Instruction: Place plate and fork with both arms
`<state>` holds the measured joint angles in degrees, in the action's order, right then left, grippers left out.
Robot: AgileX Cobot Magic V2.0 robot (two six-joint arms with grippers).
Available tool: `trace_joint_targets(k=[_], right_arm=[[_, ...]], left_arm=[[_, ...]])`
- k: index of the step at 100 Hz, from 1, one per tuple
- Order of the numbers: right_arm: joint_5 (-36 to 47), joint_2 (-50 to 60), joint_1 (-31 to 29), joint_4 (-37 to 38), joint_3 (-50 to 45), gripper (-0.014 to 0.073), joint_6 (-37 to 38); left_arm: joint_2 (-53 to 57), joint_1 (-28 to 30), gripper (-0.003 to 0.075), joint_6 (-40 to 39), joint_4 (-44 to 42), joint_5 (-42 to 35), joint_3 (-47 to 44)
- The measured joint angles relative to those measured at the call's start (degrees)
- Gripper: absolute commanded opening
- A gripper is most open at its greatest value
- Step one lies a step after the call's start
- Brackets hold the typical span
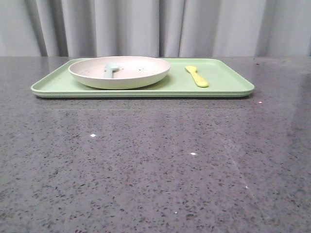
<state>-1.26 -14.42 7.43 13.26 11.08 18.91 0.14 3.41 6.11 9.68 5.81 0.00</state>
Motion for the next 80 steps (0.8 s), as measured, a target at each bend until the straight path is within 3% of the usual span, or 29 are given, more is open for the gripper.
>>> trace_joint_targets(k=[56, 80], right_arm=[[-1.35, 12.84, -3.85, -5.92, -12.62, -0.0068, -3.85], [-8.74, 14.82, -4.00, -14.10, -12.65, -0.0068, -13.27]], left_arm=[[0.00, 0.00, -0.0020, -0.02, 0.00, 0.10, 0.00], [0.00, 0.00, -0.0020, -0.12, 0.00, 0.12, 0.00]])
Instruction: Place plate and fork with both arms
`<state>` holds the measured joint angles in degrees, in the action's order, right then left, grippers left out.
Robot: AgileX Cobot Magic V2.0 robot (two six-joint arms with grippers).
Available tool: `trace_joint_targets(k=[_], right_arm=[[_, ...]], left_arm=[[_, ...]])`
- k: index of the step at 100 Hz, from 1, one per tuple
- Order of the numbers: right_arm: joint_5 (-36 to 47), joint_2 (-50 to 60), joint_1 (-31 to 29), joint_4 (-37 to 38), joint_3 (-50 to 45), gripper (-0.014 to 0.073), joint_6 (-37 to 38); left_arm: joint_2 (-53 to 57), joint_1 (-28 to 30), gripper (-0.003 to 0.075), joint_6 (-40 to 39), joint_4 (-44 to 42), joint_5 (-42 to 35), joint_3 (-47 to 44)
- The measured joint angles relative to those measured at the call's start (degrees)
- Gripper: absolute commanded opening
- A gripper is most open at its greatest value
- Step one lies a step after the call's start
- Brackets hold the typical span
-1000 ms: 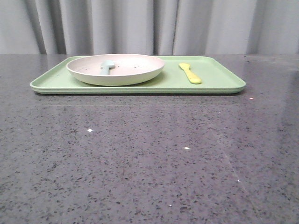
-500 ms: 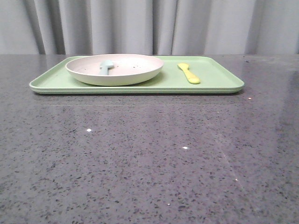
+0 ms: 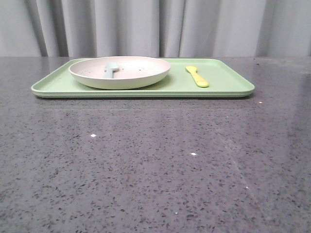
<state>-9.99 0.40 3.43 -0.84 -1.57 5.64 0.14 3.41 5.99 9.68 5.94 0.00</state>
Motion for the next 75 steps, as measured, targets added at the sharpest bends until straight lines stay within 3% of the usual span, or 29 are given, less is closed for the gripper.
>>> trace_joint_targets(k=[75], right_arm=[[-2.61, 0.00, -0.30, -2.14, 0.00, -0.0068, -2.45]], left_arm=[[0.00, 0.00, -0.0020, 0.00, 0.00, 0.10, 0.00]])
